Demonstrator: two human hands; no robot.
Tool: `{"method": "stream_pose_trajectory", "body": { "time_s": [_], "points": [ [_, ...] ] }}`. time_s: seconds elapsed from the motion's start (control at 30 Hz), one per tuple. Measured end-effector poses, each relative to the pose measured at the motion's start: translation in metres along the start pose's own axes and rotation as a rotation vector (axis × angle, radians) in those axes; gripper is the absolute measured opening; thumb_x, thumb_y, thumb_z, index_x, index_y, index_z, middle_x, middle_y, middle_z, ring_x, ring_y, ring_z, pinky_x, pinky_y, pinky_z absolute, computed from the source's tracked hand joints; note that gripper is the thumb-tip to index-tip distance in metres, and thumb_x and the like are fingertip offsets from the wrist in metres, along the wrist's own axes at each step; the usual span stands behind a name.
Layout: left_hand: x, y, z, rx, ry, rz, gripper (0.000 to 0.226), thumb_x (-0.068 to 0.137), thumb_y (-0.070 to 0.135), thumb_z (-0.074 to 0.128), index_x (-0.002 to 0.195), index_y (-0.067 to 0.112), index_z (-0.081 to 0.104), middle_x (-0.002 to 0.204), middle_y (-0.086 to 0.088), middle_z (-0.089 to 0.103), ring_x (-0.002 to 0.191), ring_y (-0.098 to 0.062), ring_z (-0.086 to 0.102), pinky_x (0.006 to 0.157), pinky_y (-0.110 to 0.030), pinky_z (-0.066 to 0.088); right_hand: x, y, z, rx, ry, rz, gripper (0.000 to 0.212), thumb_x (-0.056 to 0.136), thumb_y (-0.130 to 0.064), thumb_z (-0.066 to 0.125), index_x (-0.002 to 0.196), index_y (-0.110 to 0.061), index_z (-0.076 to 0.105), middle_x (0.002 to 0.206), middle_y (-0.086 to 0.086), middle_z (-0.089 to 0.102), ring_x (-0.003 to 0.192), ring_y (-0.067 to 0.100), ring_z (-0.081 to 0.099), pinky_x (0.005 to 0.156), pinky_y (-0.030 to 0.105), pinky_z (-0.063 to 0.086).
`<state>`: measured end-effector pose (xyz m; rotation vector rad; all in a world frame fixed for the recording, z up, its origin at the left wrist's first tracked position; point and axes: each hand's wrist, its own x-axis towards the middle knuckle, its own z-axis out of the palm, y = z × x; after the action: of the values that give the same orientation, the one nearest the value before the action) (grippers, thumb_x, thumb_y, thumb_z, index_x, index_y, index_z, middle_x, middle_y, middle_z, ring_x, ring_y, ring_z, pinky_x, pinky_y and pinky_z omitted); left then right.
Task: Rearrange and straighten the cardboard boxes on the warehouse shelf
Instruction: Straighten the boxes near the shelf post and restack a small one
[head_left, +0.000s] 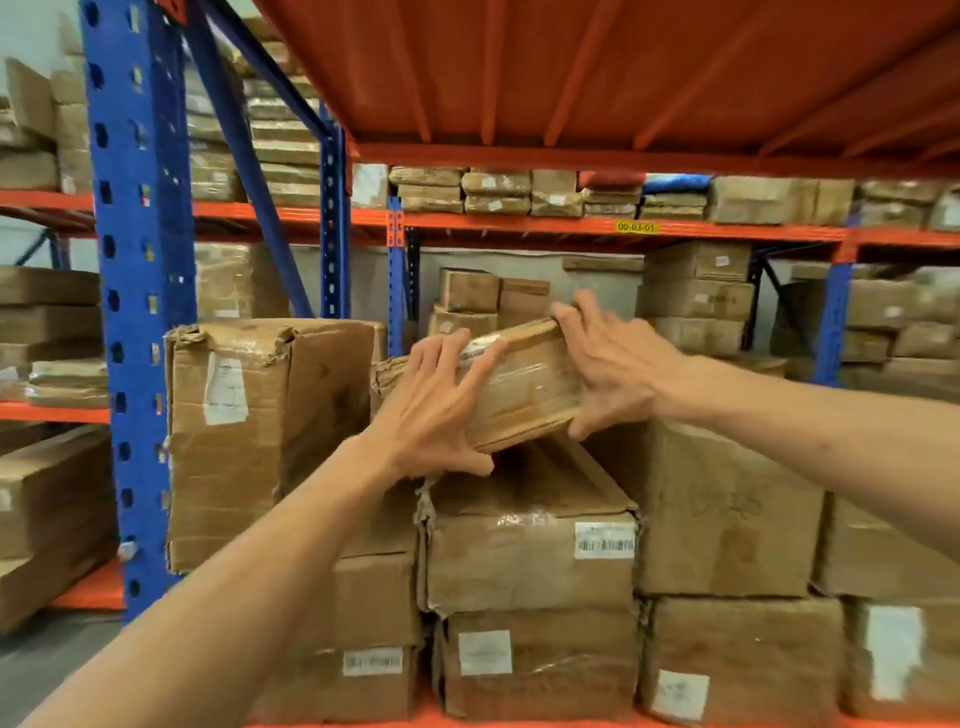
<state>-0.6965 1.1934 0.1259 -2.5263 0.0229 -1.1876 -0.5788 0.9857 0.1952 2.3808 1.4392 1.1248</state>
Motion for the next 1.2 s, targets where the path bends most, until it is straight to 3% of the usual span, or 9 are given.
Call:
{"method": "stream_pose_trajectory", "body": {
  "time_s": [0.1, 0.2, 0.27, 0.47, 0.77, 0.87, 1.0, 1.1, 1.2],
  "points": [
    [0.005, 0.008, 0.012, 0.154, -0.104, 0.194, 0.135, 0.056, 0.075, 0.076, 0.160, 0.020, 0.011, 0.150, -0.021, 0.028, 0.130, -0.037, 0.027, 0.113, -0.047, 0.032, -0.042, -0.006, 0.045, 0.071, -0.011, 0.140, 0.134, 0.052, -0.076, 0.075, 0.147, -0.007, 0.011, 0.137, 0.018, 0.029, 0.108, 0.040, 0.051, 0.086, 0.045, 0.045],
    [-0.003, 0.029, 0.032, 0.214, -0.062, 0.251, 0.134, 0.052, 0.077, 0.079, 0.157, 0.011, 0.027, 0.140, -0.027, 0.039, 0.121, -0.039, 0.035, 0.106, -0.045, 0.030, -0.060, -0.002, 0.071, -0.005, -0.030, 0.135, 0.130, 0.055, -0.080, 0.069, 0.147, -0.001, 0.022, 0.136, 0.022, 0.035, 0.121, 0.041, 0.042, 0.117, 0.061, 0.020],
    [-0.006, 0.034, 0.041, 0.198, -0.034, 0.271, 0.129, 0.056, 0.077, 0.078, 0.156, 0.008, 0.031, 0.138, -0.030, 0.043, 0.118, -0.040, 0.037, 0.102, -0.045, 0.027, -0.064, 0.005, 0.080, 0.013, -0.001, 0.121, 0.127, 0.056, -0.081, 0.069, 0.144, 0.001, 0.030, 0.132, 0.023, 0.039, 0.121, 0.041, 0.041, 0.118, 0.064, 0.014],
    [-0.004, 0.027, 0.056, 0.186, -0.065, 0.227, 0.121, 0.067, 0.080, 0.073, 0.155, 0.010, 0.027, 0.137, -0.034, 0.049, 0.119, -0.041, 0.037, 0.104, -0.048, 0.028, -0.061, 0.015, 0.100, 0.129, 0.124, 0.073, 0.122, 0.053, -0.079, 0.078, 0.134, 0.006, 0.045, 0.124, 0.028, 0.047, 0.110, 0.044, 0.049, 0.108, 0.067, 0.031],
    [-0.009, 0.038, 0.056, 0.247, -0.144, 0.161, 0.114, 0.074, 0.079, 0.065, 0.157, 0.011, 0.024, 0.143, -0.028, 0.036, 0.128, -0.045, 0.032, 0.111, -0.054, 0.025, -0.065, 0.021, 0.108, 0.103, 0.098, 0.024, 0.125, 0.057, -0.089, 0.064, 0.142, -0.002, 0.036, 0.130, 0.025, 0.042, 0.111, 0.042, 0.045, 0.111, 0.062, 0.026],
    [-0.010, 0.049, 0.048, 0.255, -0.223, 0.082, 0.115, 0.076, 0.077, 0.066, 0.158, 0.016, 0.013, 0.150, -0.029, 0.035, 0.136, -0.046, 0.028, 0.119, -0.054, 0.021, -0.067, 0.021, 0.103, 0.078, 0.058, 0.027, 0.127, 0.058, -0.094, 0.057, 0.145, -0.007, 0.026, 0.138, 0.023, 0.037, 0.120, 0.040, 0.041, 0.114, 0.059, 0.023],
    [-0.012, 0.064, 0.036, 0.250, -0.265, -0.020, 0.118, 0.079, 0.081, 0.060, 0.162, 0.018, 0.005, 0.164, -0.028, 0.020, 0.151, -0.046, 0.014, 0.124, -0.053, -0.003, -0.068, 0.028, 0.095, 0.124, 0.034, 0.011, 0.125, 0.064, -0.100, 0.042, 0.148, -0.009, 0.024, 0.146, 0.021, 0.033, 0.134, 0.039, 0.034, 0.119, 0.060, 0.013],
    [-0.024, 0.073, 0.021, 0.212, -0.195, -0.159, 0.120, 0.078, 0.079, 0.065, 0.162, 0.018, 0.005, 0.166, -0.030, 0.010, 0.154, -0.047, 0.005, 0.125, -0.057, -0.005, -0.069, 0.031, 0.089, 0.122, 0.050, -0.018, 0.125, 0.067, -0.098, 0.041, 0.152, -0.009, 0.026, 0.158, 0.023, 0.022, 0.148, 0.041, 0.017, 0.121, 0.062, 0.003],
    [-0.041, 0.065, 0.001, 0.192, -0.053, -0.356, 0.119, 0.075, 0.069, 0.077, 0.157, 0.022, 0.004, 0.165, -0.032, 0.013, 0.153, -0.049, 0.008, 0.124, -0.060, -0.003, -0.062, 0.024, 0.076, 0.187, 0.068, -0.040, 0.123, 0.067, -0.096, 0.045, 0.157, -0.015, 0.021, 0.163, 0.023, 0.014, 0.152, 0.041, 0.007, 0.121, 0.061, 0.000]
  ]
}}
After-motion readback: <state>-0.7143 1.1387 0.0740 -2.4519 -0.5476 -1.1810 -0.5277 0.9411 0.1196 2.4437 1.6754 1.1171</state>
